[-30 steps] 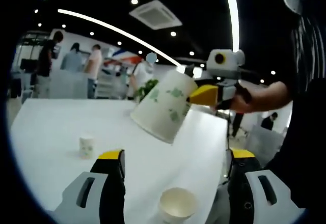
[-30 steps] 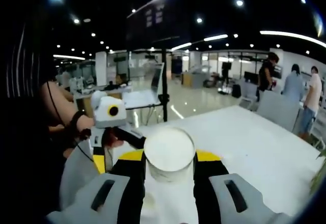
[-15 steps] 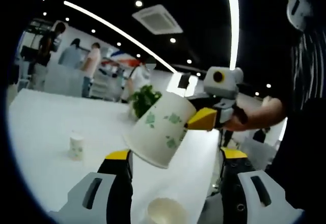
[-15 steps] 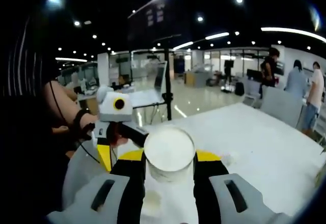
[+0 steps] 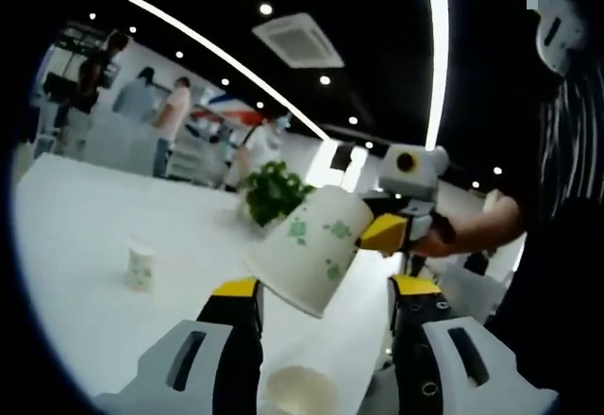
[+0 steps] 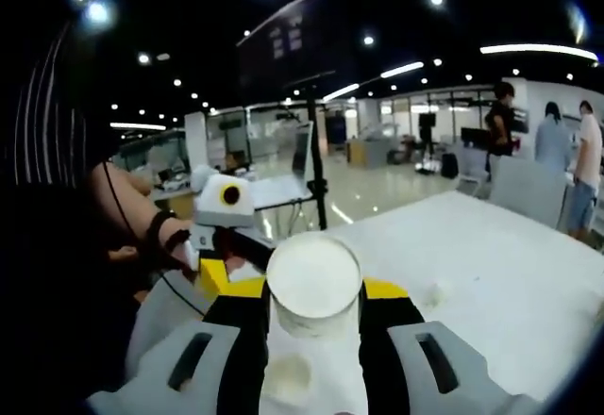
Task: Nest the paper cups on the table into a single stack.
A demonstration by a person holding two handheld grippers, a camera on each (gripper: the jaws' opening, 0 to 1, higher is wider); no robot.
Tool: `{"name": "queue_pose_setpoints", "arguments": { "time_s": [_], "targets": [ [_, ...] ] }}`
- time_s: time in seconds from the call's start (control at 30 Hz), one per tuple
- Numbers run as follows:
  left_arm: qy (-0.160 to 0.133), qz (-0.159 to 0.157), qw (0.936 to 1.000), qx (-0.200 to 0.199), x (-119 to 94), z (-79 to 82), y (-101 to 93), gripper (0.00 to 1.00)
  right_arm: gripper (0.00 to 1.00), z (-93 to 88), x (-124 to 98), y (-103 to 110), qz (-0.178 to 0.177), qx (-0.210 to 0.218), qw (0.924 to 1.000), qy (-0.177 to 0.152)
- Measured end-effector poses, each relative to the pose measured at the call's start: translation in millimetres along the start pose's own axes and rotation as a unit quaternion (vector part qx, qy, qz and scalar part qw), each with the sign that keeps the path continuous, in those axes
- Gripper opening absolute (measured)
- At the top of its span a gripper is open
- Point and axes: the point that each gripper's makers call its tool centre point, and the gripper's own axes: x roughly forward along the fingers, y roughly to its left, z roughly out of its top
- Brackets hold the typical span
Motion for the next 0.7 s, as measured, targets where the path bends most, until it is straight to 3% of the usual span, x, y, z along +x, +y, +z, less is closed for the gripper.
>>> {"name": "queue_pose_setpoints", "arguments": {
  "time_s": [0.27,0.7],
  "targets": [
    [-0.006,-0.010,0.9998,-0.015,-1.7,3.8,-1.8,0.44,0.34,0.1,-0.5,10.0,0.018,-0.003,0.9998,-0.010],
    [-0.013,-0.008,0.9998,-0.014,-8.8,12.3,0.8,0.36,0.34,-4.0,-0.7,11.4,0.018,0.006,0.9997,-0.017]
  ]
}}
